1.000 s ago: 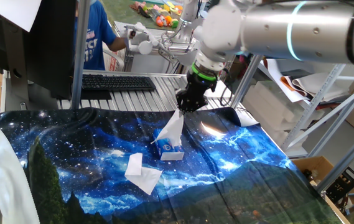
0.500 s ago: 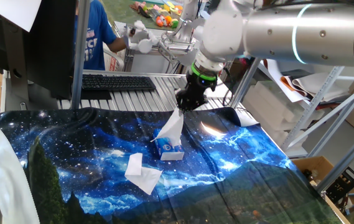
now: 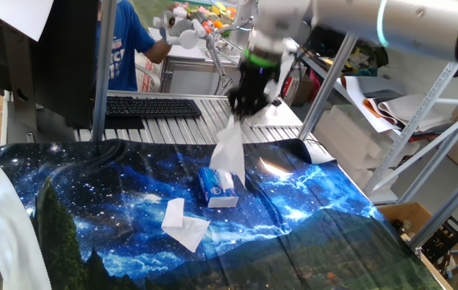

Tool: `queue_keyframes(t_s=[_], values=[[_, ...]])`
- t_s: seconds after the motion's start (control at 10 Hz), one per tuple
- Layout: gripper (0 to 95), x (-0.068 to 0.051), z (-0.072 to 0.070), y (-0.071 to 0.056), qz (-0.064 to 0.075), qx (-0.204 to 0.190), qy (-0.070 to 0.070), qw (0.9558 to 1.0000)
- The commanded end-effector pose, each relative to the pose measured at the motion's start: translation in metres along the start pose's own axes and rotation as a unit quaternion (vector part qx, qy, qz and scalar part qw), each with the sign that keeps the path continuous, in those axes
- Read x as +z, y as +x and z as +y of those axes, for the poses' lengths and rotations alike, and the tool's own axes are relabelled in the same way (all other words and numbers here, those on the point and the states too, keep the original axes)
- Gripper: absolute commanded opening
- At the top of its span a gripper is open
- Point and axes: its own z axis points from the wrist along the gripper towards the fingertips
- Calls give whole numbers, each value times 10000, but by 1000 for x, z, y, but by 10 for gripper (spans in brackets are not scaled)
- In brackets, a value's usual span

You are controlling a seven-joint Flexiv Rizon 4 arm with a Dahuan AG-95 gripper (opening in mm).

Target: Pull out a napkin

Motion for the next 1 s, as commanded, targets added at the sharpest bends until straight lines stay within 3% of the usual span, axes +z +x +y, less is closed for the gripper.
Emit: queue_keyframes(t_s=[0.1,0.3,0.5,0.7,1.0], values=[[0,-20,11,13,42,352,77,9993],[0,-22,29,31,20,578,130,9982],[0,-9,45,62,-4,561,117,9984],[0,4,40,93,79,420,-48,9991],[0,8,26,119,131,451,-141,9988]])
